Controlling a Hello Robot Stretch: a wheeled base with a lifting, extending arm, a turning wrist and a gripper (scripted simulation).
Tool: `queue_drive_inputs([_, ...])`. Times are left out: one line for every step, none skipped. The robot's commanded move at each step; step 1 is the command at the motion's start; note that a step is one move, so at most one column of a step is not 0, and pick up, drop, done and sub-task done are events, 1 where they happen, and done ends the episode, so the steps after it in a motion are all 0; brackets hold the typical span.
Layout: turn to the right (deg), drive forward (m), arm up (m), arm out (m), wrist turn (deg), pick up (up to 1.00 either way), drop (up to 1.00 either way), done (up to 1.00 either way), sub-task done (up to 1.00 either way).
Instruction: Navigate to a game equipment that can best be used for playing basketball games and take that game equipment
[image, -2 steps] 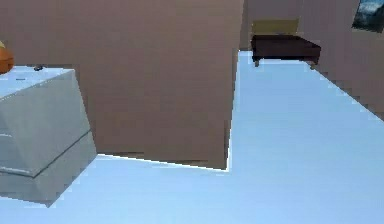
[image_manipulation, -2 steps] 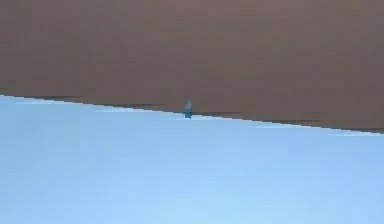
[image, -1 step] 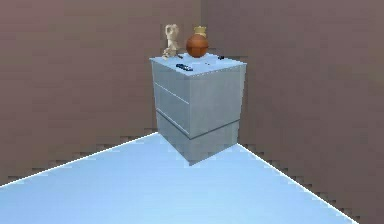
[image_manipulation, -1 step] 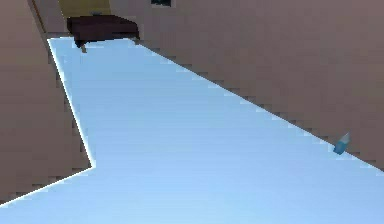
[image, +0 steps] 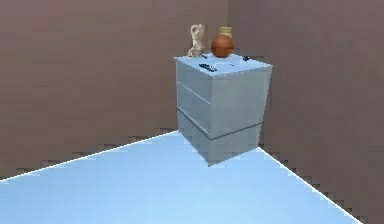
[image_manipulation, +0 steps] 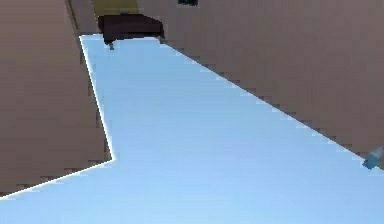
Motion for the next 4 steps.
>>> queue_drive_inputs([0.0,1.0,0.0,0.0,0.0,0.0,0.0,0.0,0.0])
queue_drive_inputs([-3.0,0.0,0.0,0.0,0.0,0.0,0.0,0.0,0.0])
queue_drive_inputs([0.0,0.25,0.0,0.0,0.0,0.0,0.0,0.0,0.0])
queue_drive_inputs([-45.0,0.0,0.0,0.0,0.0,0.0,0.0,0.0,0.0])
